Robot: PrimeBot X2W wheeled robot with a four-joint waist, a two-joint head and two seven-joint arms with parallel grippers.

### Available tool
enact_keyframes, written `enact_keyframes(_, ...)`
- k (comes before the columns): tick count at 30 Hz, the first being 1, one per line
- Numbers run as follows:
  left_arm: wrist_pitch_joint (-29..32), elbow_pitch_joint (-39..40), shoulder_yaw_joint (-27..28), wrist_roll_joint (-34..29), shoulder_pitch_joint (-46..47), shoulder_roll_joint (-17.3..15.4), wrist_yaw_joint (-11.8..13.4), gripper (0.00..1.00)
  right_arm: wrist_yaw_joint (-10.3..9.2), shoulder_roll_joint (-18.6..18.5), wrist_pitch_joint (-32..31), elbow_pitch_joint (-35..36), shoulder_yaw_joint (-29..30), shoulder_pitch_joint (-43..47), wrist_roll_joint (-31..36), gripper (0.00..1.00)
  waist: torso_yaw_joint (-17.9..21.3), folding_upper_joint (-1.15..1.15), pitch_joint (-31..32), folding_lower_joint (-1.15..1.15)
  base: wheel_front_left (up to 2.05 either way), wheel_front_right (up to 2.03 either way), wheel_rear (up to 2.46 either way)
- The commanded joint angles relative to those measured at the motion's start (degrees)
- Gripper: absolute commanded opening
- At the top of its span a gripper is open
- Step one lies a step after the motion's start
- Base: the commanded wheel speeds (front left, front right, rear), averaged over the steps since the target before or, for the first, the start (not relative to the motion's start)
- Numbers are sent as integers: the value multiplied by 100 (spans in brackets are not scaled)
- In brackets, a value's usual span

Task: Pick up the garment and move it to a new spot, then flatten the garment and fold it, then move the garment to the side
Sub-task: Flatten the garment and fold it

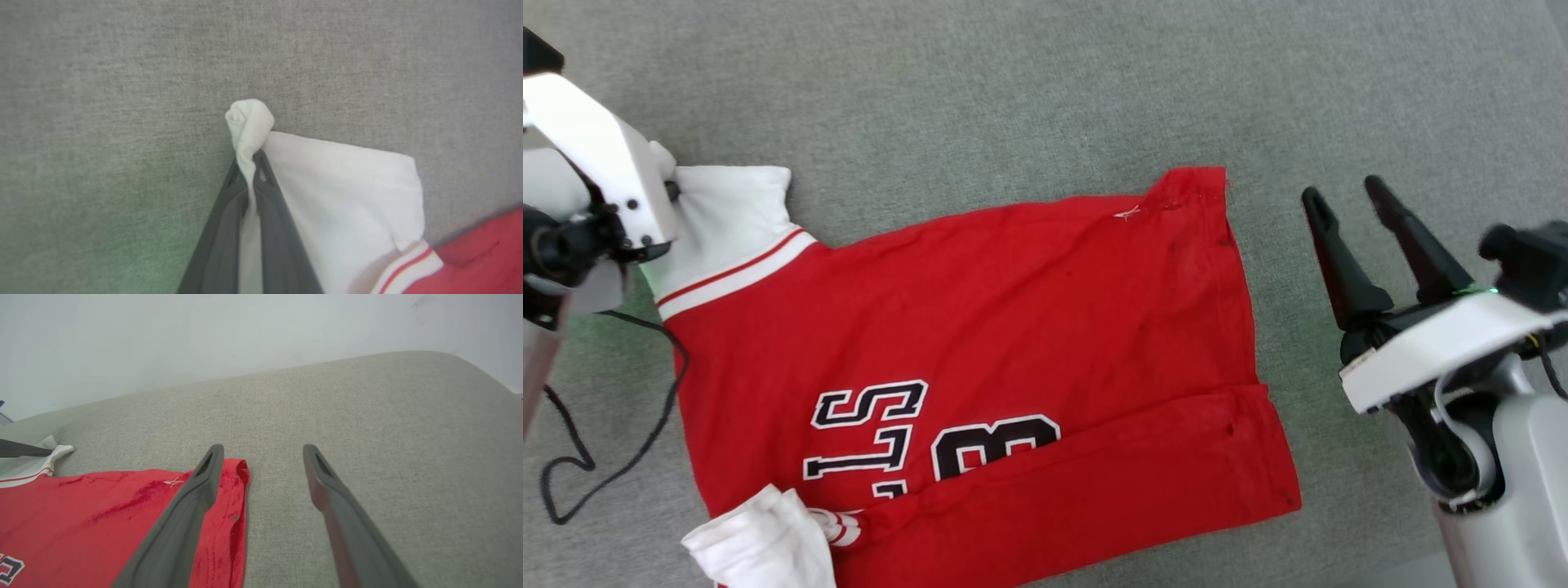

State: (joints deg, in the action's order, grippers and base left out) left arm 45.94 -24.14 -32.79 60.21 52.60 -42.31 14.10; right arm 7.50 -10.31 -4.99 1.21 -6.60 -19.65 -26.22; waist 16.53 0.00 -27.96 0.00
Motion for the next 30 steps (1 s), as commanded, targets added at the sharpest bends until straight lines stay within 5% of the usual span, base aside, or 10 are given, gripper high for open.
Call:
enact_keyframes(1,-140,-149,-99,-25,-252,238,-52,0,-2,-103,-173,-189,-68,-198,-172,100,-89,0,117,0,0,0,0)
enact_keyframes(12,-794,-56,-135,-187,365,794,-461,0,-2,-875,-2342,-2007,-971,-1688,-996,100,-825,0,327,0,0,0,0)
enact_keyframes(20,-1018,-8,-176,-257,584,1010,-619,0,-2,-911,-3503,-3422,-1630,-2431,-1326,100,-1166,0,134,0,0,0,0)
enact_keyframes(21,-1049,-19,-180,-258,589,1021,-644,0,-5,-898,-3701,-3603,-1713,-2435,-1346,91,-1195,0,132,0,0,0,0)
enact_keyframes(22,-1074,-26,-183,-253,584,1040,-656,0,-5,-873,-3848,-3733,-1789,-2456,-1375,15,-1216,0,137,0,0,0,0)
enact_keyframes(23,-1105,-39,-186,-256,577,1052,-678,0,-4,-852,-3941,-3814,-1843,-2487,-1415,0,-1234,0,148,0,0,0,0)
enact_keyframes(30,-1512,-32,-44,-209,397,1011,-828,0,-2,-1155,-3346,-3472,-1761,-2931,-1367,0,-1300,0,421,0,0,0,0)
